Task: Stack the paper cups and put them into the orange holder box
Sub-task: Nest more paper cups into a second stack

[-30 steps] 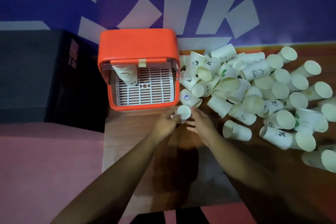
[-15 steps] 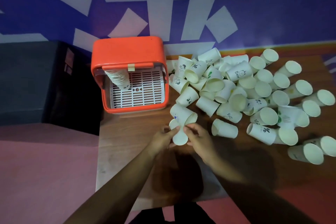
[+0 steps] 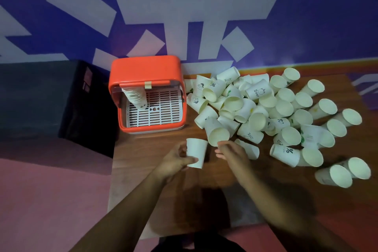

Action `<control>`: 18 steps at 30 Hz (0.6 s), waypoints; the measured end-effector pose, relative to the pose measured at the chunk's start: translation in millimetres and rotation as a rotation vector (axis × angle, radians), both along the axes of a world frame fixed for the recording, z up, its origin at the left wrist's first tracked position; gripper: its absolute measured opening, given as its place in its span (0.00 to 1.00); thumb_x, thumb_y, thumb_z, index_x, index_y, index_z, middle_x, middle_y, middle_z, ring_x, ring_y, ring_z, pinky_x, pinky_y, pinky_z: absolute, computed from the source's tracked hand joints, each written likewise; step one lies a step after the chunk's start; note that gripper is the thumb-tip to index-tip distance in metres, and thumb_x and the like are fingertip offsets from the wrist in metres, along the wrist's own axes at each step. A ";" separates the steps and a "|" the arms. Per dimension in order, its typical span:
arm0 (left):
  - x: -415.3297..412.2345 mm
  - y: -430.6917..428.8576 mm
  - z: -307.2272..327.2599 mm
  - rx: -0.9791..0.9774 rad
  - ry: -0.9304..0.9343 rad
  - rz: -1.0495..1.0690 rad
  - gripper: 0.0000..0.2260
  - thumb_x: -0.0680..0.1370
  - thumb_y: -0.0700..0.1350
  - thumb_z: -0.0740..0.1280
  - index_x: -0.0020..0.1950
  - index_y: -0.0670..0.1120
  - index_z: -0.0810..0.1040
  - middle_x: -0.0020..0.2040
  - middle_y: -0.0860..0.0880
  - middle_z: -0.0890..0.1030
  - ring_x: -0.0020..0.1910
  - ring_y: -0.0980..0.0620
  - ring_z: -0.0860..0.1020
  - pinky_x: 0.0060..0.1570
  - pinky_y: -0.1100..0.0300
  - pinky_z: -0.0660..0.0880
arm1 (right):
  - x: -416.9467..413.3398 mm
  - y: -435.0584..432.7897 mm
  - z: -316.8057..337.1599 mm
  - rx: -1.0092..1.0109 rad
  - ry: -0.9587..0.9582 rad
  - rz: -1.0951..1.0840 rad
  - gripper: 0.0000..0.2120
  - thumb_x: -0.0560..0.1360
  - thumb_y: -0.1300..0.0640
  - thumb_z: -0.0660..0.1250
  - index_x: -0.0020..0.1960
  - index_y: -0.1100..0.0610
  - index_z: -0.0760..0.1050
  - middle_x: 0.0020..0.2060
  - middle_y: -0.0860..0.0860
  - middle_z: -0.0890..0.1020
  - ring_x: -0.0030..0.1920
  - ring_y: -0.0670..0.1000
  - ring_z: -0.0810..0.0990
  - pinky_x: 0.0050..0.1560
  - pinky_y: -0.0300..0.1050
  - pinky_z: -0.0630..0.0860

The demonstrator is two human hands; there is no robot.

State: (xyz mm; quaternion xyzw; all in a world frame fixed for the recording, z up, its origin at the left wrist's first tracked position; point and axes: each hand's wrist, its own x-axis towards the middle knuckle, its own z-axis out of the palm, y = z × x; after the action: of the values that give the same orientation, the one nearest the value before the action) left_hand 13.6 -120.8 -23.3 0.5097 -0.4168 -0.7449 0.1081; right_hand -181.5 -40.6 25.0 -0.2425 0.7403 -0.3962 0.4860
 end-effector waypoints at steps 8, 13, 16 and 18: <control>13.8 -5.5 8.6 -0.220 -0.146 -0.230 0.39 0.60 0.47 0.82 0.69 0.57 0.73 0.65 0.54 0.79 0.65 0.50 0.77 0.66 0.43 0.75 | -21.5 9.4 26.6 -0.020 0.263 0.044 0.14 0.75 0.48 0.70 0.41 0.60 0.81 0.33 0.53 0.85 0.34 0.48 0.85 0.43 0.48 0.80; 9.1 -7.8 30.0 -0.422 -0.222 -0.366 0.36 0.70 0.40 0.79 0.72 0.57 0.68 0.67 0.53 0.72 0.67 0.52 0.72 0.63 0.58 0.75 | -38.2 12.7 36.0 -0.027 0.184 0.025 0.14 0.78 0.55 0.66 0.39 0.63 0.80 0.30 0.58 0.84 0.32 0.58 0.84 0.42 0.51 0.81; 4.8 -8.1 35.0 -0.592 -0.188 -0.464 0.36 0.71 0.40 0.78 0.73 0.59 0.66 0.67 0.53 0.70 0.65 0.58 0.71 0.57 0.75 0.67 | -44.0 14.4 44.2 -0.001 0.025 0.055 0.16 0.79 0.56 0.63 0.41 0.67 0.80 0.32 0.63 0.83 0.34 0.63 0.82 0.41 0.56 0.80; 0.4 -6.2 36.8 -0.643 -0.150 -0.509 0.35 0.70 0.39 0.77 0.72 0.59 0.67 0.67 0.54 0.71 0.64 0.63 0.71 0.59 0.79 0.64 | -48.1 14.7 48.1 0.049 0.007 0.122 0.15 0.80 0.56 0.61 0.44 0.66 0.79 0.33 0.63 0.82 0.33 0.61 0.81 0.38 0.54 0.79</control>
State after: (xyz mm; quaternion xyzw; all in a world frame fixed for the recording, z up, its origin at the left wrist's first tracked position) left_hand 14.0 -127.1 13.5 0.3834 -0.7477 -0.5405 0.0435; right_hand -229.6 -25.9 73.2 -0.2766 0.7352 -0.3467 0.5127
